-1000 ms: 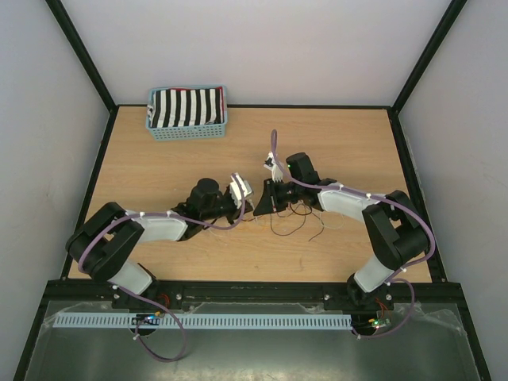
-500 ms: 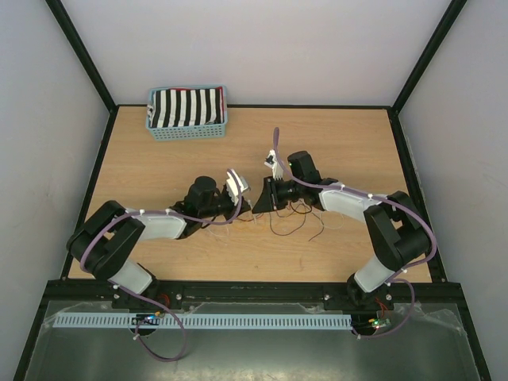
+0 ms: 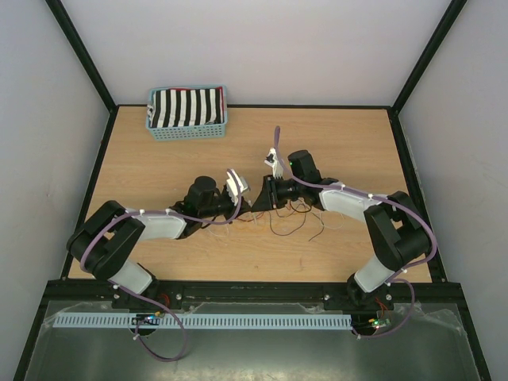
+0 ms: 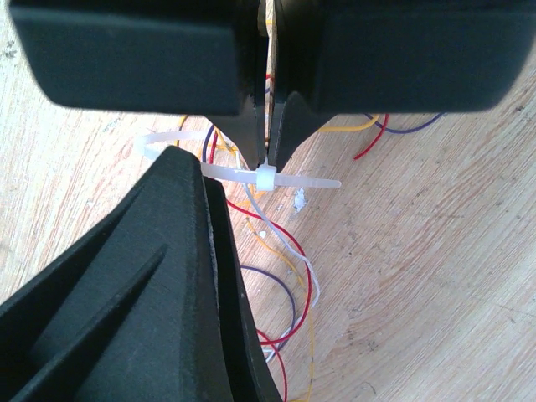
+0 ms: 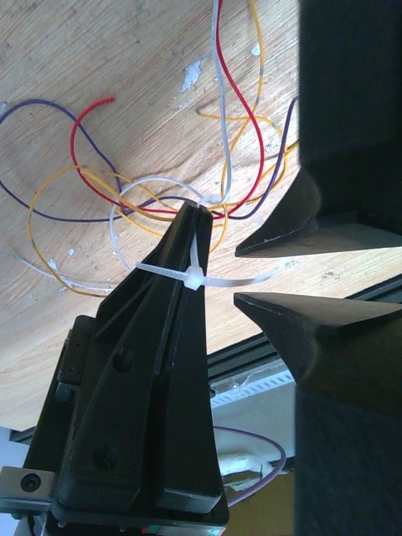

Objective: Zip-tie the wires
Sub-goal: Tie the cable at the center of the board.

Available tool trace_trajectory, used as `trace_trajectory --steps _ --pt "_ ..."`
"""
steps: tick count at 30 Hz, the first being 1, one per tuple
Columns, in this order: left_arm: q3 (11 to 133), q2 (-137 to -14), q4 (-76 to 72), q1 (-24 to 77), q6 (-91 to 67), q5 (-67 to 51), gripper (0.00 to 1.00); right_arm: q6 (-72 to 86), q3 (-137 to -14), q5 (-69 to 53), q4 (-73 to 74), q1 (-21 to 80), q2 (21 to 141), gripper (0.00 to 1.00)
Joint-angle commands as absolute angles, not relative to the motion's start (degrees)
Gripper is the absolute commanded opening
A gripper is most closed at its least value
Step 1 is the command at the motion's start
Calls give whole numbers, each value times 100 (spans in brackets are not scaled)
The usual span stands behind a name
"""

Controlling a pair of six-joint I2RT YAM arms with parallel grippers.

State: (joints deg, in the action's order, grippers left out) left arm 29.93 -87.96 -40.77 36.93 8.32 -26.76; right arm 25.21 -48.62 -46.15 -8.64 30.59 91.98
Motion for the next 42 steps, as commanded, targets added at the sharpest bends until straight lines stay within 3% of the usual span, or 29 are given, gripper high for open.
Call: trace_trajectory --steps 1,16,42 --pt "2994 -8721 -4129 3674 902 -2900 0 2381 -5042 -4497 -704 2969 8982 34" --pt "3013 -8717 -4131 3674 921 -3205 0 2750 -5351 -4838 -1006 2908 9153 41" --pt "3101 -8768 -4131 3678 885 -3329 0 2890 -5436 -4873 -1218 2900 9545 41"
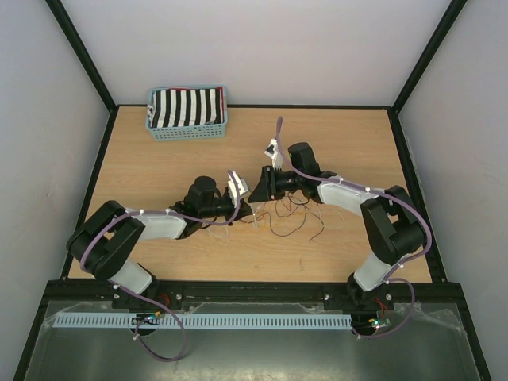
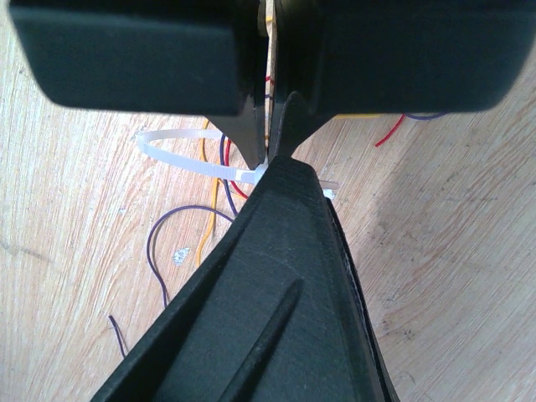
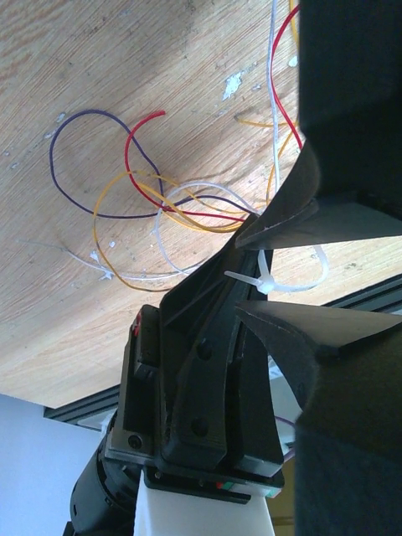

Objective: Zip-tie the wires
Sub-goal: Tie the cable at the center of the board.

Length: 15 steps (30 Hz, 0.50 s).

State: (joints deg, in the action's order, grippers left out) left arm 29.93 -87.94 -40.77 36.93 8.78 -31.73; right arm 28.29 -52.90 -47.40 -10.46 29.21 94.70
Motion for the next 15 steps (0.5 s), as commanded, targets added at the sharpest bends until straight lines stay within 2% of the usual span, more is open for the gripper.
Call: trace_trajectory --steps 1,6,15 --pt "3102 -8760 -4130 3677 880 -3323 0 2907 -5432 -4882 -1240 2904 9543 40" --pt "3118 -8788 -4130 3678 887 -3314 0 2930 -5438 -4928 -1258 2904 9544 32" --pt "3120 -8820 -4129 3680 854 -3287 0 2945 -5415 -4992 -1276 2908 9584 30"
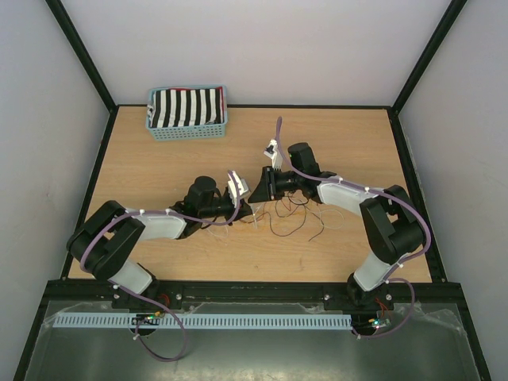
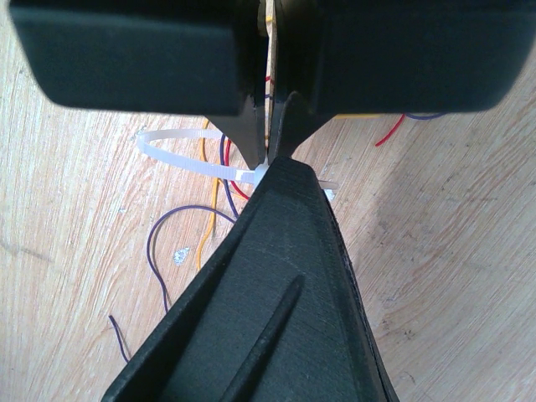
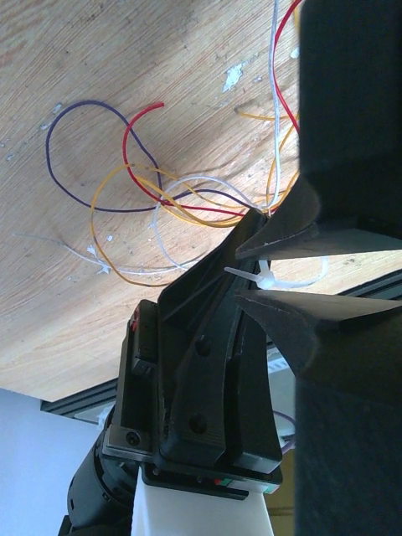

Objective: Zip-tie the wires
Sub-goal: Tie the cable at the center of the board.

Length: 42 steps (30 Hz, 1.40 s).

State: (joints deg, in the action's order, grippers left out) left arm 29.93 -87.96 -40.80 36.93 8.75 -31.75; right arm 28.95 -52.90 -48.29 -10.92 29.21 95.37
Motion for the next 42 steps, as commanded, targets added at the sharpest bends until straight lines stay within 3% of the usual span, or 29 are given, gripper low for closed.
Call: trace_trajectory --steps 1,6,18,38,39,42 --pt "3120 -8824 -4131 3676 852 -3287 0 2950 -5411 -5000 -1275 2902 9588 30" --pt "3120 -8833 -4130 3682 842 -3280 0 2958 -5399 -5010 -1279 2917 9623 30" --pt "3120 -8859 -4130 3700 816 -3265 0 3131 -5441 -4953 -1500 2910 9612 0" --pt "3173 -8947 -4137 3797 762 -3252 0 3026 -6073 -4286 -1351 2914 9747 0" --pt "3173 -8941 -4139 3797 769 -3248 0 2933 -6093 -4233 -1236 2902 9716 1" --pt "3164 -8906 -4147 3797 775 -3245 0 2600 -6095 -4145 -841 2906 9607 23"
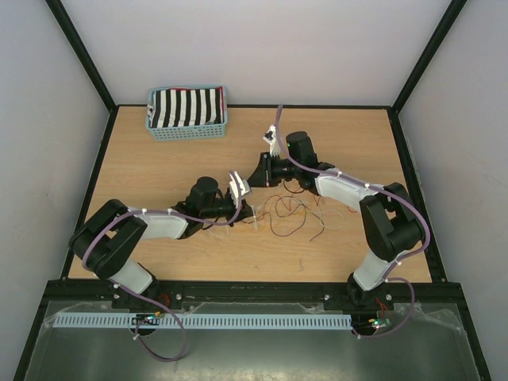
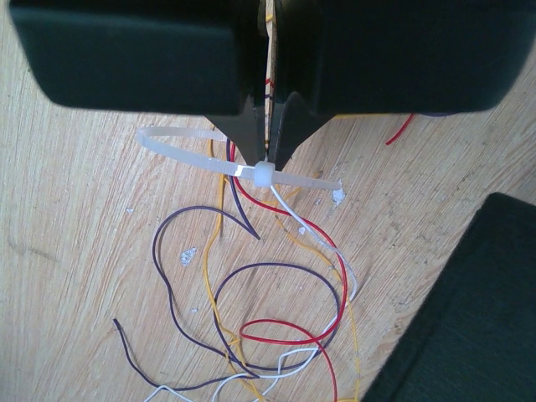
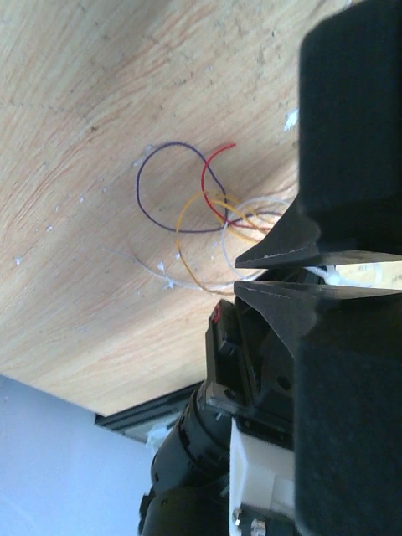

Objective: Zip-tie the wires
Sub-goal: Tie the cable at the center of the board.

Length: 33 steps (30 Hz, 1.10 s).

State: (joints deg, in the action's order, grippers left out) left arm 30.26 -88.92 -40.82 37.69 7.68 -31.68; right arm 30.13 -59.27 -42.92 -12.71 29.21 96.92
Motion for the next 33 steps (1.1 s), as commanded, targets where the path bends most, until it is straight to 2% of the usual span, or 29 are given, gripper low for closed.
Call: trace_trajectory --steps 1,10,20,33 --pt "3160 -8904 -4145 3797 781 -3243 0 2510 -6053 -4150 -716 2902 9572 27" --pt "3138 -8883 -4140 3773 813 -3209 0 2112 -5159 -4023 -377 2885 8671 51" --pt "3142 -8826 -4140 3691 757 -3146 0 2163 -4566 -4438 -288 2849 8450 53" --pt "3190 -8835 -4140 3689 671 -3094 0 2670 -4257 -4990 -1118 2906 8646 51"
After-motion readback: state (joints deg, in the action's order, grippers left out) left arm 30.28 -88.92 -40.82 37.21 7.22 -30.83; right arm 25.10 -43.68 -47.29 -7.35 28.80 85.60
